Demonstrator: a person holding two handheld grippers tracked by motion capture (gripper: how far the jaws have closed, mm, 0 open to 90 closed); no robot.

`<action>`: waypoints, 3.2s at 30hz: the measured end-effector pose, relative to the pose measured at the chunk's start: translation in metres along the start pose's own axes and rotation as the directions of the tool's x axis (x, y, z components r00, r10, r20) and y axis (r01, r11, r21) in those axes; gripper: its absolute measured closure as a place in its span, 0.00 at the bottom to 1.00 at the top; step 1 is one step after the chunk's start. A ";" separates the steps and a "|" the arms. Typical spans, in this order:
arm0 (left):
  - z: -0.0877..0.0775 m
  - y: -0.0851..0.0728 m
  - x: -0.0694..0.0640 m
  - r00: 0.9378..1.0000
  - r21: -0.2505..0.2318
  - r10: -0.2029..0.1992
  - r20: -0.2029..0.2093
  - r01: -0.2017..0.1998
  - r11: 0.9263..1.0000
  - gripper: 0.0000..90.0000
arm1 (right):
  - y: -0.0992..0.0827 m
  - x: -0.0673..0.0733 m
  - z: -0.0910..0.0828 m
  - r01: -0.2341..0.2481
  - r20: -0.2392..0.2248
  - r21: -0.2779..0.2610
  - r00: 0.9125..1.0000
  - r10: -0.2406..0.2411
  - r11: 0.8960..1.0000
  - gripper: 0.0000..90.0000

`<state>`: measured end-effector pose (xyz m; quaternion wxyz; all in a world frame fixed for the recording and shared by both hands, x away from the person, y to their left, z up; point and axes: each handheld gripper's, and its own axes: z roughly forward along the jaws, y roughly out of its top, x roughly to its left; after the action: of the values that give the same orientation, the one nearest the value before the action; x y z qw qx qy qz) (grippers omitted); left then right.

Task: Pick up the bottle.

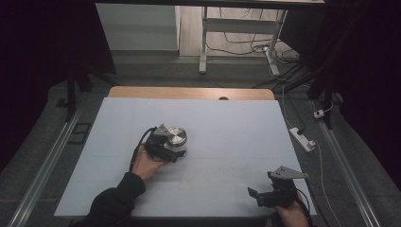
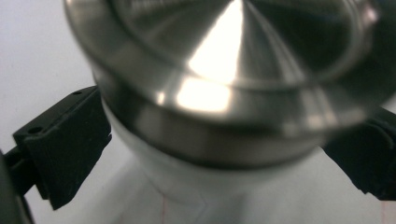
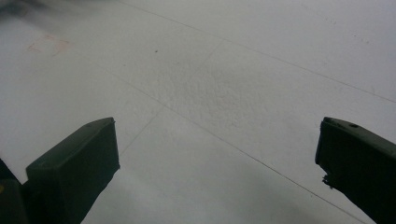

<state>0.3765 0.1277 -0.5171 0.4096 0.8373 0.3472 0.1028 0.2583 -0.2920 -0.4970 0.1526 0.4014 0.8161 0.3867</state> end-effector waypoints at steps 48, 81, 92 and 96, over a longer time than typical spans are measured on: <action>-0.021 0.021 -0.030 0.996 0.005 0.084 0.011 -0.084 0.996 0.17 | 0.000 0.003 0.001 0.031 -0.008 0.015 0.999 -0.031 0.999 0.02; -0.032 0.028 -0.070 0.983 0.014 0.154 0.102 -0.156 0.988 0.17 | 0.000 0.004 0.001 0.043 -0.013 0.019 0.999 -0.043 0.999 0.02; -0.039 0.027 -0.064 0.986 -0.007 0.130 0.103 -0.130 0.992 0.17 | 0.000 0.004 0.001 0.039 -0.016 0.017 0.999 -0.039 0.999 0.02; -0.040 0.029 -0.066 0.984 -0.004 0.141 0.105 -0.141 0.990 0.17 | 0.000 0.003 0.001 0.039 -0.015 0.016 0.999 -0.039 0.999 0.02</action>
<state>0.3239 0.0965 -0.4621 0.4177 0.8646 0.2653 0.0868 0.2569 -0.2887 -0.4972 0.1508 0.3838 0.8279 0.3801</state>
